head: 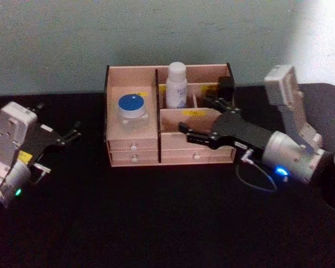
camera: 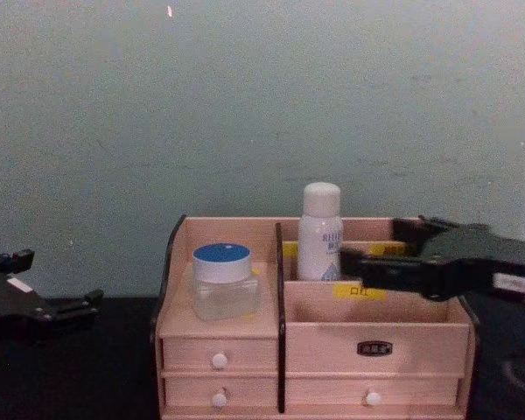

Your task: Pick up the facial cleanser and watermelon frost from the table and place them into the tiered storage box.

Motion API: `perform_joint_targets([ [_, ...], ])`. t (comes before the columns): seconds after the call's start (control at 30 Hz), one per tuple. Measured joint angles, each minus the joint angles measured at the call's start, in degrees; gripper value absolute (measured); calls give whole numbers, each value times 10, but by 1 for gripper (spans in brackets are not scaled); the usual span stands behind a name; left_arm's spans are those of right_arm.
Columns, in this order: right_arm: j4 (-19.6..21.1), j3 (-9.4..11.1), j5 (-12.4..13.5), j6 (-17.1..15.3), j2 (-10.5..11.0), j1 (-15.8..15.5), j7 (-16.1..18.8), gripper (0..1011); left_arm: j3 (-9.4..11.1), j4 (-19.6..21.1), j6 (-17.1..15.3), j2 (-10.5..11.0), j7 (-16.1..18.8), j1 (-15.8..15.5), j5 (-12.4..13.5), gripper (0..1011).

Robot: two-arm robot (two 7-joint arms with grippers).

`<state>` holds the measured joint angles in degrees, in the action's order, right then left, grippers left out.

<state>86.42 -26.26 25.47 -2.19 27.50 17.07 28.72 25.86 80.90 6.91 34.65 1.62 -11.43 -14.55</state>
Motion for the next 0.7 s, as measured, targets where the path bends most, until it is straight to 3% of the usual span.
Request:
perform_joint_targets([
  [0.2, 55, 51, -4, -16, 14, -61, -77, 1002, 0, 0, 0, 0, 0, 0, 0, 1001],
  [0.3, 68, 70, -8, -26, 12, -80, -110, 1002, 0, 0, 0, 0, 0, 0, 0, 1001],
  [0.4, 76, 96, -21, -42, 2, -101, -165, 1002, 0, 0, 0, 0, 0, 0, 0, 1001],
  [0.53, 77, 112, -38, -52, -10, -113, -210, 1002, 0, 0, 0, 0, 0, 0, 0, 1001],
  [0.7, 69, 122, -81, -62, -35, -124, -282, 1003, 0, 0, 0, 0, 0, 0, 0, 1001],
])
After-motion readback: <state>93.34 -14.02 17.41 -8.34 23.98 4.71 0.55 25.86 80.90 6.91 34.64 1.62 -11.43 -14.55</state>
